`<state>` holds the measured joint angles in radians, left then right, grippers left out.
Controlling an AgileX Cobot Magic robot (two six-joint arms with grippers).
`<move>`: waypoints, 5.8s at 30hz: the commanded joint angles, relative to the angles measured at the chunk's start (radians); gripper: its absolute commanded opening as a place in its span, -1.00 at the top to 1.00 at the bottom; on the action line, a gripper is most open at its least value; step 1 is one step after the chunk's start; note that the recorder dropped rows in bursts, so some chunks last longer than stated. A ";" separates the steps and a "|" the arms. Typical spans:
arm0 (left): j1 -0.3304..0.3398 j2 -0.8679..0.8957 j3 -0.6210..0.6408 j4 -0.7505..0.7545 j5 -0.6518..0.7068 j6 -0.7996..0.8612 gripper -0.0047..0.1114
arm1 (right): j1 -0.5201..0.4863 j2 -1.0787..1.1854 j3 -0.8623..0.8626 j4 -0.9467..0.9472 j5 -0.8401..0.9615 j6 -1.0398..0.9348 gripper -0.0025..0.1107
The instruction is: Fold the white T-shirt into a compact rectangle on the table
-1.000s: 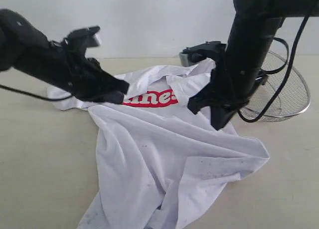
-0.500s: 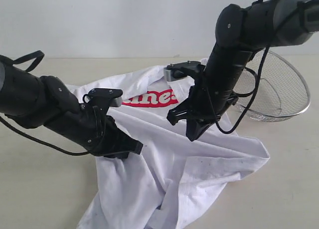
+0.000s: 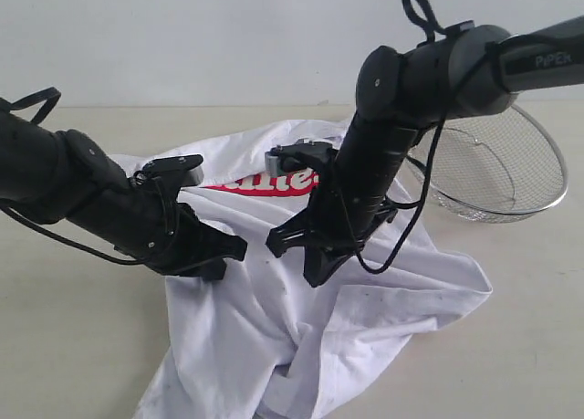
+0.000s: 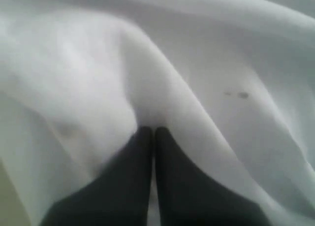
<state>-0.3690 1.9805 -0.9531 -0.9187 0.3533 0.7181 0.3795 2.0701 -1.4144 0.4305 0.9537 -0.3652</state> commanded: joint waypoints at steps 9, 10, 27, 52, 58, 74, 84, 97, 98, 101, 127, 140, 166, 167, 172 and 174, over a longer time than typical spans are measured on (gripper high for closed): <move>0.022 0.013 0.025 0.071 -0.021 0.016 0.84 | 0.032 0.044 0.048 -0.088 0.247 0.056 0.96; 0.022 0.013 0.025 0.071 -0.021 0.016 0.84 | 0.032 0.044 0.059 -0.109 0.267 0.067 0.96; 0.022 0.013 0.025 0.077 -0.050 0.016 0.84 | 0.032 -0.319 0.524 -0.414 0.267 0.382 0.96; 0.022 0.013 0.023 0.070 -0.035 0.016 0.84 | 0.032 -0.231 0.374 -0.308 -0.025 0.331 0.96; 0.022 0.013 0.023 0.070 -0.035 0.016 0.84 | 0.032 -0.222 0.378 -0.352 0.188 0.330 0.96; 0.022 -0.047 0.023 0.070 -0.036 0.021 0.84 | 0.028 -0.495 0.495 -0.315 0.132 0.314 0.96; 0.020 -0.299 0.070 0.083 0.207 -0.027 0.84 | 0.028 -0.250 0.495 -0.280 -0.033 0.276 0.96; -0.082 -0.413 0.403 0.077 0.147 -0.089 0.84 | 0.028 -0.239 0.495 -0.321 -0.070 0.261 0.96; -0.082 -0.413 0.406 0.081 0.149 -0.097 0.84 | 0.028 -0.235 0.495 -0.321 -0.070 0.262 0.96; -0.082 -0.394 0.416 0.105 0.118 -0.133 0.84 | 0.028 -0.226 0.495 -0.321 -0.068 0.262 0.96; -0.082 -0.700 0.516 0.983 0.383 -1.134 0.84 | 0.028 -0.223 0.538 -0.347 0.003 0.222 0.96; -0.082 -0.775 0.274 0.983 0.139 -1.078 0.84 | 0.028 -0.407 0.498 -0.346 0.093 0.238 0.96; -0.082 0.016 -0.119 1.013 0.016 -0.901 0.84 | -0.141 -0.034 0.083 -0.257 -0.177 0.082 0.96; -0.082 0.016 -0.119 1.013 0.035 -0.901 0.84 | -0.141 -0.019 0.083 -0.257 -0.173 0.082 0.96; -0.082 0.016 -0.115 1.013 0.089 -0.901 0.84 | -0.141 -0.002 0.104 -0.266 -0.144 0.086 0.96; -0.082 0.016 -0.107 1.013 0.093 -0.901 0.84 | -0.141 -0.002 0.114 -0.280 -0.125 0.086 0.96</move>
<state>-0.4475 1.9919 -1.0738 0.0903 0.3859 -0.1889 0.2453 2.0692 -1.3188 0.1691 0.7970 -0.2764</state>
